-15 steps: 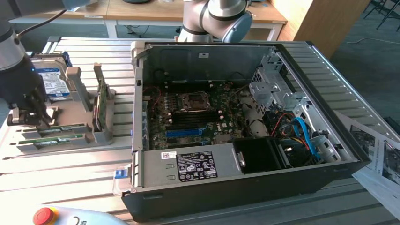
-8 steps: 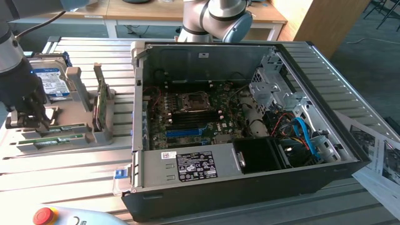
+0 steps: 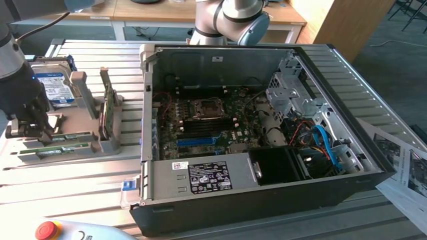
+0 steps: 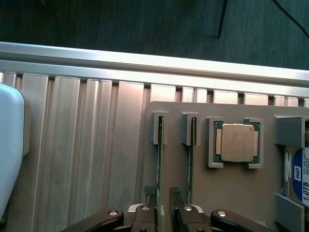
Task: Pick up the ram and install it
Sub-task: 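Pick up the ram and move it above insertion slot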
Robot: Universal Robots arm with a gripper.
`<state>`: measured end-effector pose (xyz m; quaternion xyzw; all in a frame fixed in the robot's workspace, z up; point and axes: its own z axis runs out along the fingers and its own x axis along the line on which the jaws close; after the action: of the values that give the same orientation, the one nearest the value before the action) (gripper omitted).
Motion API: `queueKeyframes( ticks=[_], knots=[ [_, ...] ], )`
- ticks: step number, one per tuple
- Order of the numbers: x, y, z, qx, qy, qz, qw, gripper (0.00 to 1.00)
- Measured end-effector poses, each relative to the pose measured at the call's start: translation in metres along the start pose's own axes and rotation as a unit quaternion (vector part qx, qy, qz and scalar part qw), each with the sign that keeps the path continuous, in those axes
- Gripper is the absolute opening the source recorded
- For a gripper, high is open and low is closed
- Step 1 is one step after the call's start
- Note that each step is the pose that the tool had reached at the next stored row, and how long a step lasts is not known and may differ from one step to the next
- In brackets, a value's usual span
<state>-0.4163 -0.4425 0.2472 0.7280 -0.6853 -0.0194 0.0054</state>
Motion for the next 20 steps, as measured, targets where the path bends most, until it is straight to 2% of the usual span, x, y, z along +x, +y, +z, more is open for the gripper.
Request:
queueKeyframes(
  ticks=[16, 20],
  knots=[
    [0.004, -0.0152, -0.0005, -0.0007, -0.0001, 0.000, 1.0000, 0.25],
    [0.004, -0.0157, -0.0006, -0.0007, 0.0000, 0.000, 1.0000, 0.25]
  ],
)
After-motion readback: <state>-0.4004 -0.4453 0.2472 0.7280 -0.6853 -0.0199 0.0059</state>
